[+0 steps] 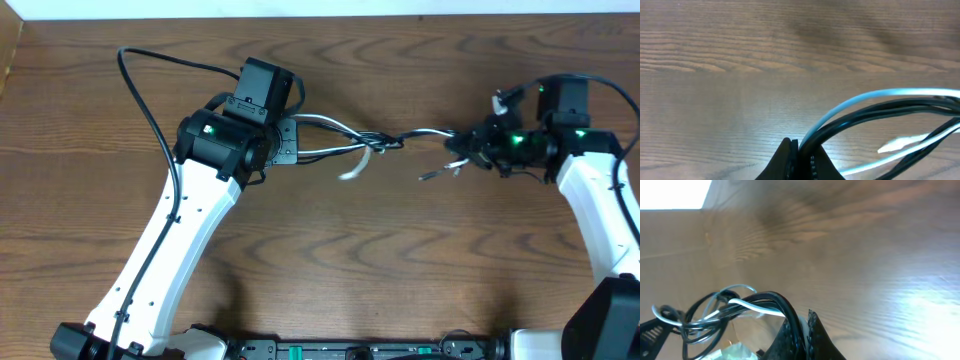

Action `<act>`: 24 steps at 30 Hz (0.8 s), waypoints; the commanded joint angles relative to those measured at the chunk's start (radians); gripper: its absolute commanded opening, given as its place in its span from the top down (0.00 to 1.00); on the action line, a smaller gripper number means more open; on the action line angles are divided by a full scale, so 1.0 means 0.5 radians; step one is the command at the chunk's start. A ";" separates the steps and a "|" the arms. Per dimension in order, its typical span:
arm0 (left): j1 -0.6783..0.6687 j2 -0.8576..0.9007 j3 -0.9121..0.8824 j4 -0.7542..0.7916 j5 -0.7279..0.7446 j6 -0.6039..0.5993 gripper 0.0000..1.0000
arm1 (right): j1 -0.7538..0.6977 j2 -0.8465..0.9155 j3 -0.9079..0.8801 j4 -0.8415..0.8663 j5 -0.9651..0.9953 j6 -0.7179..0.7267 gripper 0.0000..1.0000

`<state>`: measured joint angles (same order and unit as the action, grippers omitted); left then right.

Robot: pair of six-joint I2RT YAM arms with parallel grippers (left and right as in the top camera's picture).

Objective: Untangle cables

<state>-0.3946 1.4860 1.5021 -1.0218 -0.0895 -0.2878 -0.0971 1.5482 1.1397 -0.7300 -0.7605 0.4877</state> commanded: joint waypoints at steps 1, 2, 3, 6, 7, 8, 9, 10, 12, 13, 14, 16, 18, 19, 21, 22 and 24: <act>0.080 0.000 0.014 -0.035 -0.310 -0.004 0.93 | -0.153 -0.018 0.011 -0.078 0.489 -0.106 0.99; 0.080 0.000 0.014 -0.035 -0.309 -0.004 0.93 | -0.165 -0.018 0.011 -0.112 0.599 -0.112 0.99; 0.080 0.000 0.014 -0.035 -0.308 -0.004 0.92 | -0.173 -0.018 0.011 -0.145 0.699 -0.113 0.99; 0.080 0.000 0.014 -0.032 -0.200 -0.004 0.93 | -0.166 -0.018 0.011 -0.165 0.681 -0.238 0.99; 0.080 0.002 0.014 -0.025 -0.124 -0.003 0.93 | -0.160 -0.018 0.011 -0.164 0.610 -0.291 0.99; 0.079 0.006 0.014 -0.011 -0.007 0.013 0.93 | -0.149 -0.018 0.011 -0.160 0.530 -0.346 0.99; 0.079 0.013 0.014 0.007 0.119 0.047 0.93 | -0.129 -0.018 0.011 -0.152 0.428 -0.414 0.99; 0.075 0.022 0.014 0.027 0.246 0.078 0.92 | -0.109 -0.018 0.011 -0.146 0.351 -0.462 0.99; 0.052 0.053 0.014 0.068 0.493 0.128 0.93 | -0.049 -0.018 0.011 -0.125 0.206 -0.520 0.99; 0.038 0.069 0.014 0.081 0.559 0.146 0.93 | -0.012 -0.018 0.011 -0.114 0.156 -0.535 0.99; 0.018 0.092 0.014 0.092 0.621 0.164 0.93 | 0.023 -0.018 0.011 -0.099 0.124 -0.549 0.99; -0.021 0.141 0.014 0.110 0.700 0.206 0.93 | 0.103 -0.018 0.011 -0.076 0.085 -0.567 0.99; -0.065 0.198 0.014 0.114 0.719 0.235 0.93 | 0.195 -0.018 0.011 -0.073 0.087 -0.568 0.99; -0.083 0.226 0.014 0.116 0.719 0.240 0.92 | 0.235 -0.018 0.011 -0.074 0.088 -0.568 0.99; -0.114 0.282 0.014 0.122 0.725 0.240 0.93 | 0.333 -0.014 0.011 -0.075 0.093 -0.567 0.99; -0.124 0.310 0.014 0.128 0.732 0.241 0.93 | 0.372 -0.014 0.011 -0.075 0.102 -0.566 0.99; -0.134 0.349 0.014 0.146 0.741 0.246 0.93 | 0.459 -0.010 0.010 -0.076 0.144 -0.555 0.99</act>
<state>-0.4549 1.6329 1.5021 -0.9596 0.2474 -0.1894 0.0788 1.5482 1.1397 -0.7666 -0.6876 0.2272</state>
